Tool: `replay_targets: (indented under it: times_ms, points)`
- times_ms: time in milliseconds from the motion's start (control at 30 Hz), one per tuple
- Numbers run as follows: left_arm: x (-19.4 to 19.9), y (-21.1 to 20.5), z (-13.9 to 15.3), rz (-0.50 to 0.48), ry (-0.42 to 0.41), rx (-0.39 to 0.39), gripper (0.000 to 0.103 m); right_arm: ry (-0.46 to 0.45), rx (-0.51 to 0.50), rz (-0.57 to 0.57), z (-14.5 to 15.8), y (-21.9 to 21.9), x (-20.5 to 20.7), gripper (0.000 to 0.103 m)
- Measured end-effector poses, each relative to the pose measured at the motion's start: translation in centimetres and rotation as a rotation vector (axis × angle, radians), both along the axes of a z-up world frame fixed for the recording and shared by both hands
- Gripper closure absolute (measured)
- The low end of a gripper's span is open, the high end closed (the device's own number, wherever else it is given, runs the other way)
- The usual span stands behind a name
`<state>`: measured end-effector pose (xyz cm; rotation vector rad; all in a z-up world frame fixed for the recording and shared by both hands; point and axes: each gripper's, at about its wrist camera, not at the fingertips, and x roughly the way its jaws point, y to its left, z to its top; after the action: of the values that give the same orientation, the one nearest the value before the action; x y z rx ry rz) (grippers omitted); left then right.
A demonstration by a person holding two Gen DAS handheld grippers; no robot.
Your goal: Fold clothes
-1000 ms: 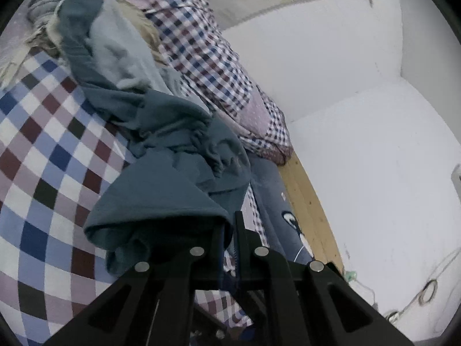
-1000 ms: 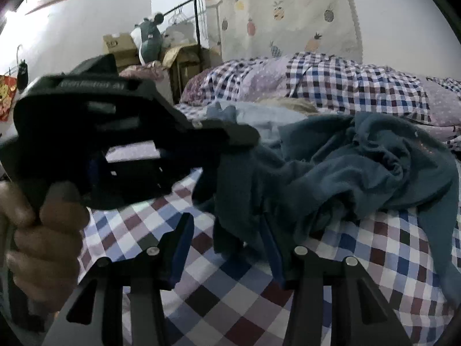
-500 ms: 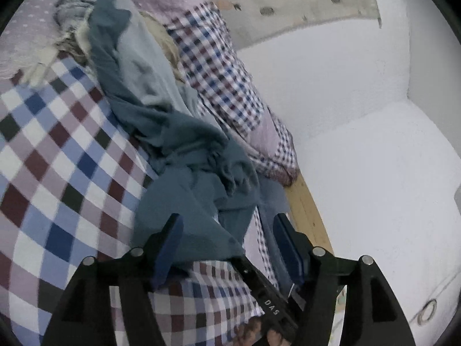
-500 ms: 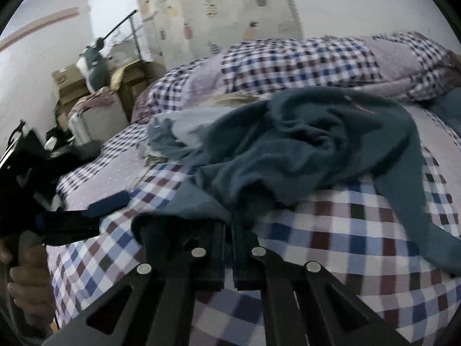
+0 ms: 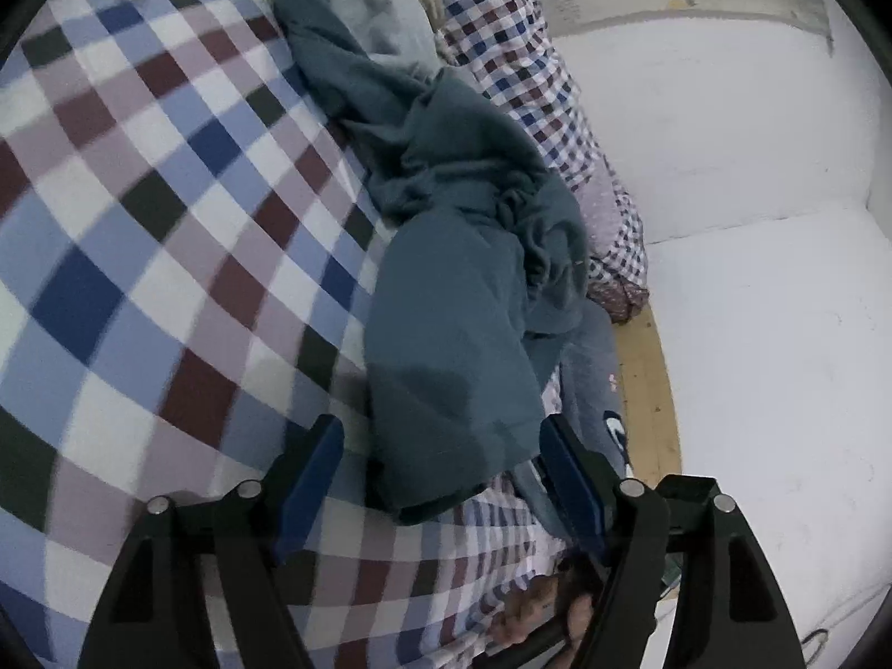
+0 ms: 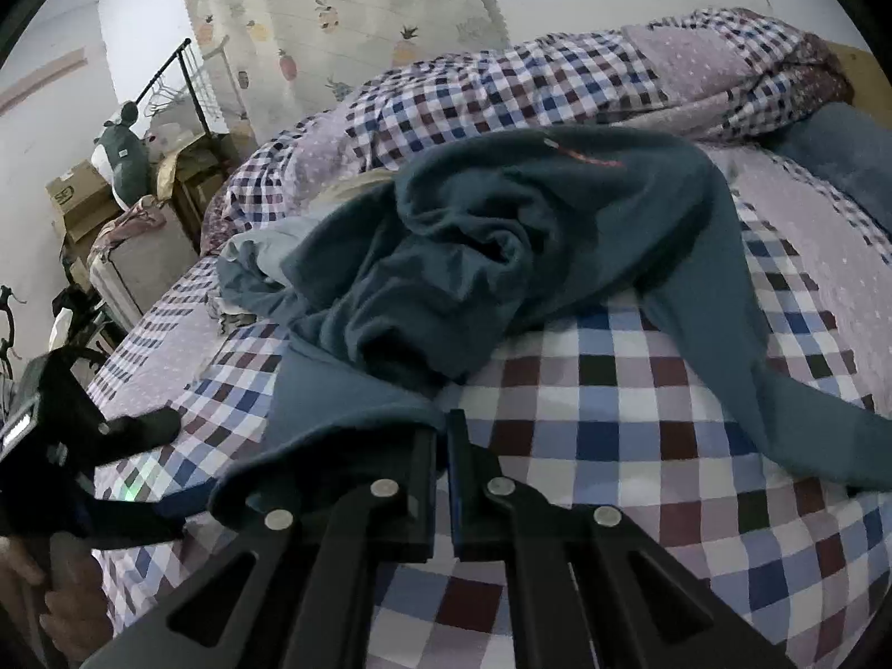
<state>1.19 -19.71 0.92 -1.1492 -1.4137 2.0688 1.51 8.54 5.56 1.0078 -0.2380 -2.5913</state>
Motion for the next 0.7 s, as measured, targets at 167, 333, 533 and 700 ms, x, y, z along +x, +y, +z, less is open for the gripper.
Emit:
replay_targets:
  times_ms: [167,333,533,700]
  points:
    - [-0.6,1.1,-0.5,-0.015,-0.020,0.053,0.051,0.007,-0.010,0.005,0.1,0.4,0.3,0.101]
    - [-0.6,0.9,-1.0,0.026,-0.041,0.065,0.097,0.016,-0.010,0.016,0.2,0.6,0.7,0.099]
    - [0.5,-1.0,2.7,0.134,0.157,0.104,0.101,0.006,-0.012,0.032,0.1,1.2,0.9,0.077]
    - [2.2,-2.8,5.9,0.215,0.357,0.172,0.102,0.025,-0.047,0.056,0.5,1.9,1.6,0.050]
